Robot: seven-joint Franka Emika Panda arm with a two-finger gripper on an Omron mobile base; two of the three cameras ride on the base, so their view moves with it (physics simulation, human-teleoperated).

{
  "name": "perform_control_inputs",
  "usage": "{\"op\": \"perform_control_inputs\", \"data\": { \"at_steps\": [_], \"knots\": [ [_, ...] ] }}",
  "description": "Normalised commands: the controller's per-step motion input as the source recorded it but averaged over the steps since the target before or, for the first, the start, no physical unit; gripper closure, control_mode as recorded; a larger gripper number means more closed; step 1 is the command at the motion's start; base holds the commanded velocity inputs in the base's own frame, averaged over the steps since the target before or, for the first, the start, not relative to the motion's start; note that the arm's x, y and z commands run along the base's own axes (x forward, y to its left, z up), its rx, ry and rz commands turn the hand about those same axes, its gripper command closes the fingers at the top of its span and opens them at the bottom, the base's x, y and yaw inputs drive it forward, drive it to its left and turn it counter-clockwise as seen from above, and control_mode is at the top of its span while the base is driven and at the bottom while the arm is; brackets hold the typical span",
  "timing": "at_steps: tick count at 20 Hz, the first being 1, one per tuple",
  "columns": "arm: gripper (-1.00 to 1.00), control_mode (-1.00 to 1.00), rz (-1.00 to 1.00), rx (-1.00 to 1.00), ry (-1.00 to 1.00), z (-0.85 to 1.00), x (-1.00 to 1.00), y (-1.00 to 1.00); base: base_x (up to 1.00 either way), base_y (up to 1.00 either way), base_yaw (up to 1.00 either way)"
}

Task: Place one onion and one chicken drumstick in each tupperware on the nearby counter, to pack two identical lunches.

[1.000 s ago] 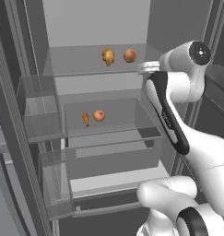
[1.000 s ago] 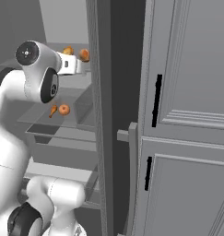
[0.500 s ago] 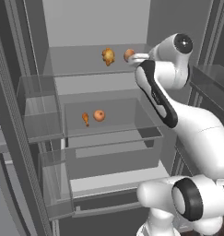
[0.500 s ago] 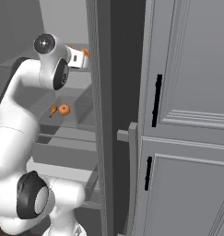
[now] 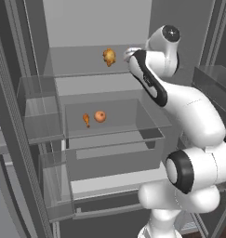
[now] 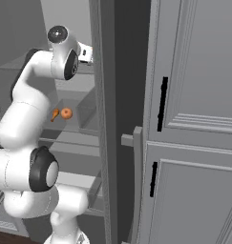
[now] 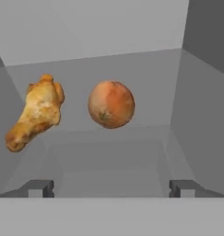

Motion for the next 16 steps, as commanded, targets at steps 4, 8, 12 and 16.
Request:
{"op": "perform_control_inputs", "data": {
  "at_steps": [4,8,12,16],
  "knots": [
    [-1.0,-1.0,0.0,0.0,0.09,-0.16,0.65,0.0,0.0,0.0,0.0],
    [-1.0,-1.0,0.0,0.0,0.07,-0.08,0.68,0.0,0.0,0.0,0.0],
    [-1.0,-1.0,0.0,0.0,0.0,-0.01,0.66,0.0,0.0,0.0,0.0],
    [-1.0,-1.0,0.0,0.0,0.0,-0.05,0.56,0.0,0.0,0.0,0.0]
  ]
}}
